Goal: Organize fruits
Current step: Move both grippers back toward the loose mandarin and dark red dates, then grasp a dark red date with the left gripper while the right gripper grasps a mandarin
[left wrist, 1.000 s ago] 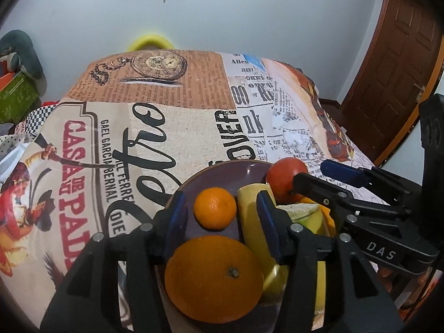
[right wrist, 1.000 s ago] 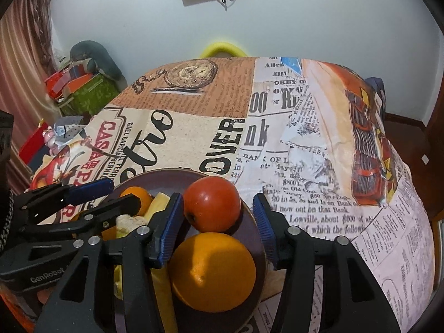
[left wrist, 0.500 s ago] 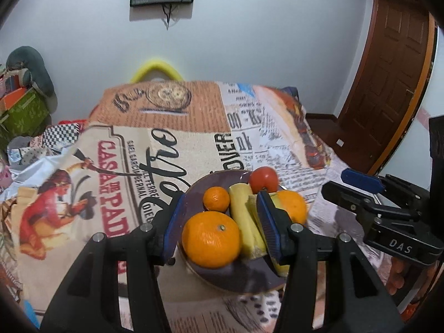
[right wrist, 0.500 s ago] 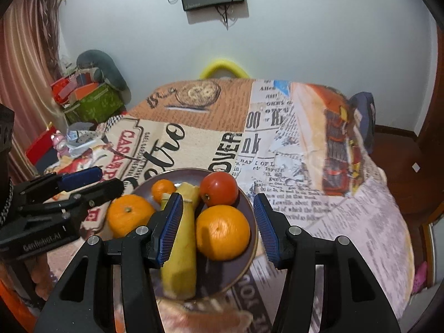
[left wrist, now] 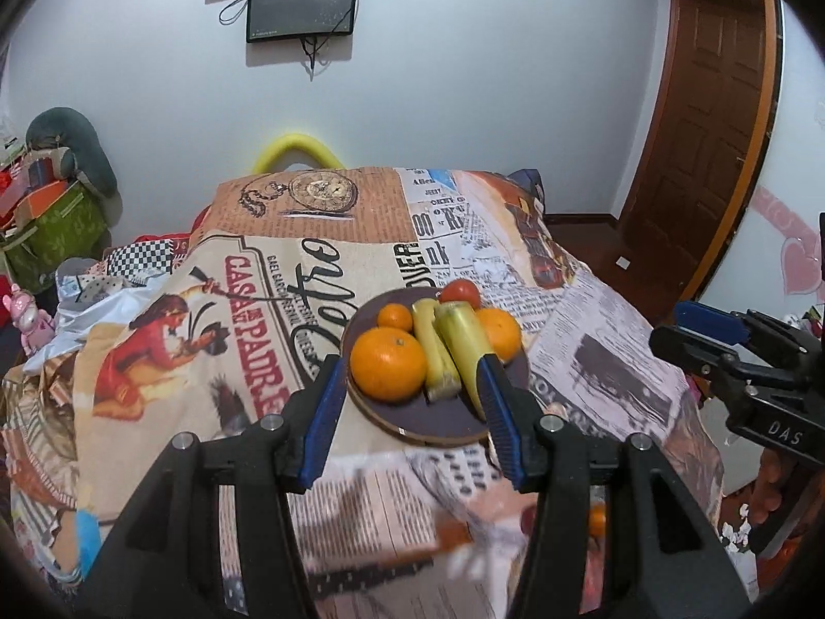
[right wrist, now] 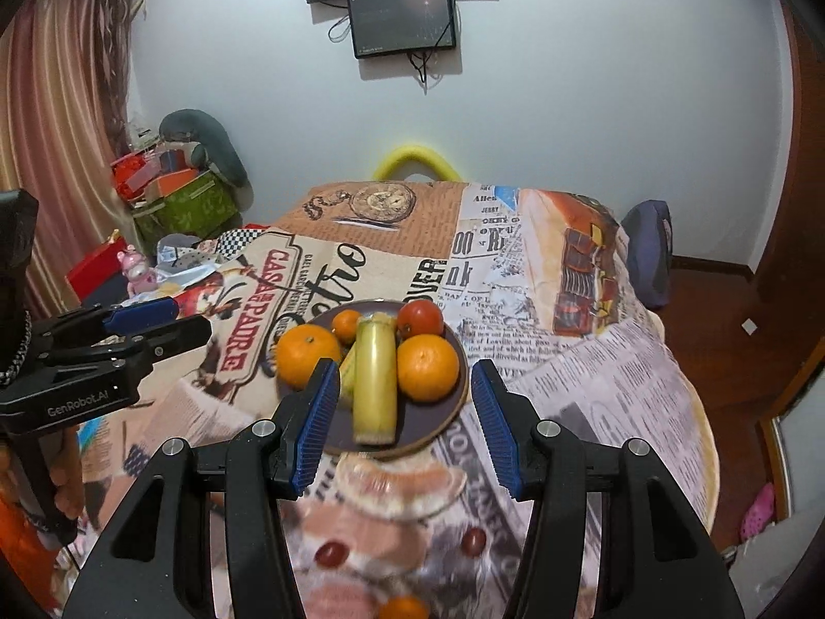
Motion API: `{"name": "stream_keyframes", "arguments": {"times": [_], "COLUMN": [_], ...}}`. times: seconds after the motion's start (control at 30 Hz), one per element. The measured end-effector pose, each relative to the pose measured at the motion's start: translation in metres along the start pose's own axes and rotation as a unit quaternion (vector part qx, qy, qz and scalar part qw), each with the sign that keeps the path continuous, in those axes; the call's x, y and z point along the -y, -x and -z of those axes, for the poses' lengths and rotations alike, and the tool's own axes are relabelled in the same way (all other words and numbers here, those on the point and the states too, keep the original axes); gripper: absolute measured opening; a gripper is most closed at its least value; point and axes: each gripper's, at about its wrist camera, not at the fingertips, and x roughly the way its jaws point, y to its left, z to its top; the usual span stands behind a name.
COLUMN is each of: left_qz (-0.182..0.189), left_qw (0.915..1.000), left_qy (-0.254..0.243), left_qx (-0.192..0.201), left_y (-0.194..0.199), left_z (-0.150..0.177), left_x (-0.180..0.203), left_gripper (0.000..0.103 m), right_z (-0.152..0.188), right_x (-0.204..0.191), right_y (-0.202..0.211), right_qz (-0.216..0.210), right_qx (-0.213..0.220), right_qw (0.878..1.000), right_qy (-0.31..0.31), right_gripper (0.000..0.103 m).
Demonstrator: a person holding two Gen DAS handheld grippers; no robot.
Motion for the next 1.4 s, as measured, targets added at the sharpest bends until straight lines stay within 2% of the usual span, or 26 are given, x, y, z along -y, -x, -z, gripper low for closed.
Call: {"name": "stream_keyframes", "arguments": {"times": [0.2, 0.4, 0.67, 0.97, 1.1, 1.27, 1.4], "left_qz": [0.001, 0.011, 0.035, 0.058, 0.061, 0.071, 0.076], "left_qw": [0.9999, 0.9997, 0.9982, 0.9928, 0.9902, 0.9876, 0.9850], "left_qy": [-0.014, -0.018, -0.012, -0.016, -0.017, -0.009, -0.017], "left_qx": [0.002, -0.011, -0.048, -0.104, -0.124, -0.140, -0.154], "left_y": [0.028, 0.030, 0.001, -0.043, -0.056, -0.068, -0.079], "left_z": [0.021, 0.041, 0.062, 0.093, 0.105, 0.113, 0.119], "left_x": [0.010, 0.022, 0.042, 0.065, 0.069, 0.069, 0.075], "left_gripper": [0.055, 0.056, 0.056, 0.056, 0.049, 0.047, 0.041], "right_z": [0.019, 0.048, 0.086, 0.121, 0.132, 0.143, 0.148], "right_x": [-0.007, -0.009, 0.001, 0.011, 0.010, 0.008, 0.010], "right_y": [0.027, 0.031, 0.020, -0.002, -0.012, -0.024, -0.034], "right_qz": [0.012, 0.022, 0.024, 0.014, 0.004, -0.006, -0.015], "right_qx": [0.005, -0.017, -0.060, -0.111, -0.127, -0.144, -0.153], "right_qw": [1.000, 1.000, 0.998, 0.994, 0.992, 0.989, 0.988], "right_qy": [0.009, 0.014, 0.002, -0.015, -0.022, -0.024, -0.030], "right_gripper": [0.055, 0.055, 0.055, 0.055, 0.055, 0.055, 0.055]}}
